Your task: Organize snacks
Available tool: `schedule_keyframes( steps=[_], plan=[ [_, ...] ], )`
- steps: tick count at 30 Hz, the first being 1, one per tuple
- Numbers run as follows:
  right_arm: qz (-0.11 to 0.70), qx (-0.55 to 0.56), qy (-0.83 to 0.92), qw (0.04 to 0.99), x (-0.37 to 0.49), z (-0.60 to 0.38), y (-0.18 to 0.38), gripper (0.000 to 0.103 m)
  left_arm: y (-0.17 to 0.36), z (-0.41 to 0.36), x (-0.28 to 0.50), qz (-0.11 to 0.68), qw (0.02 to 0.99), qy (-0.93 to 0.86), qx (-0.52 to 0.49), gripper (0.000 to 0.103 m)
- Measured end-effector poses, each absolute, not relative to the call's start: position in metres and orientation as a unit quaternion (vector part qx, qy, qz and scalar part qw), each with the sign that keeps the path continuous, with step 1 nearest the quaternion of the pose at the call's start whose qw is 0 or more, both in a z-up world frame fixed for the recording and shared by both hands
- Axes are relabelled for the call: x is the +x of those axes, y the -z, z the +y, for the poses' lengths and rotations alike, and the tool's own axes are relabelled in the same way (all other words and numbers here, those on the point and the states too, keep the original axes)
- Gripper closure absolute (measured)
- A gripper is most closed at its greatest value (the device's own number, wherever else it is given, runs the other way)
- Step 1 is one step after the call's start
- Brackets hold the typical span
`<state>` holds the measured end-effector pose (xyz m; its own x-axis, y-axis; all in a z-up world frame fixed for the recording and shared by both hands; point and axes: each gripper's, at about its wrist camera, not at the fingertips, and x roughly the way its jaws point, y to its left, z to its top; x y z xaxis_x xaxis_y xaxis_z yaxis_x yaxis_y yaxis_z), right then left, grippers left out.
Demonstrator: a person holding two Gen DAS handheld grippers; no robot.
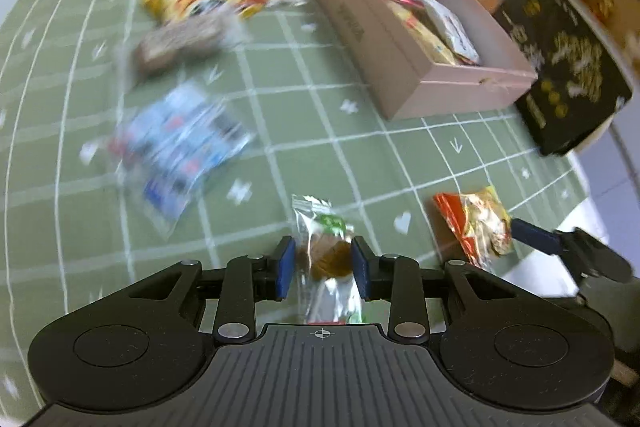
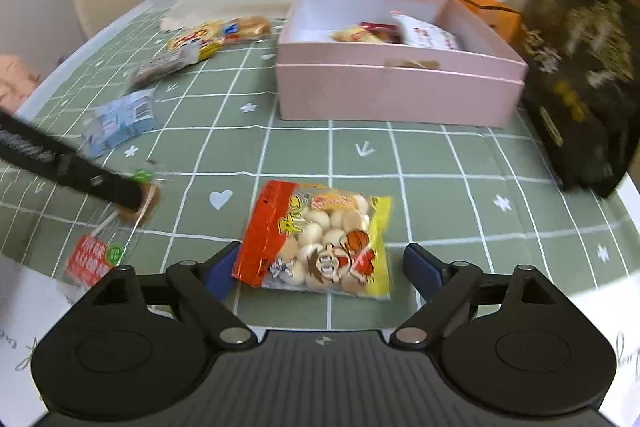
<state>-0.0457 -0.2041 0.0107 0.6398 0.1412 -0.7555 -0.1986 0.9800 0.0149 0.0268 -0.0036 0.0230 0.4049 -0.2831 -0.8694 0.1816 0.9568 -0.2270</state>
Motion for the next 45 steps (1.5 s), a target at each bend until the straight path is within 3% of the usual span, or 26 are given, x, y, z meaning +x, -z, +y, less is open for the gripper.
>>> schedule_keyframes(
  steps=[3,9,14,18,24,32,38,45],
  plan=[
    [0.409,-0.030,-0.085,0.908,-0.051,-0.203,-0.009,0.010,-0.024,-0.026,0.027,0.518,0.843,0.146,0.011,0.058],
    [0.401,-0.025,-0.083,0.912,-0.056,-0.209,-0.004,0.000,-0.020,-0.036,0.015,0.499,0.849,0.157,0.071,0.056],
    [0.413,-0.032,-0.103,0.904,-0.061,-0.211,-0.006,0.000,-0.020,-0.032,0.006,0.496,0.850,0.154,0.091,0.055],
    [0.447,-0.068,-0.163,0.877,-0.054,-0.216,-0.011,0.000,-0.020,-0.021,0.001,0.495,0.853,0.143,0.085,0.055],
    [0.431,-0.082,-0.018,0.898,-0.053,-0.256,-0.018,0.008,-0.020,-0.007,-0.008,0.486,0.861,0.137,0.059,0.055],
    [0.388,-0.002,-0.069,0.919,-0.066,-0.247,-0.045,0.009,-0.018,-0.007,-0.015,0.470,0.871,0.132,0.055,0.055],
    [0.426,-0.029,-0.077,0.901,-0.038,-0.204,-0.021,0.011,-0.018,-0.007,-0.020,0.472,0.870,0.131,0.057,0.055],
    [0.424,-0.089,-0.007,0.901,-0.074,-0.242,-0.015,0.014,-0.017,-0.002,-0.022,0.468,0.870,0.149,0.049,0.050]
  ],
)
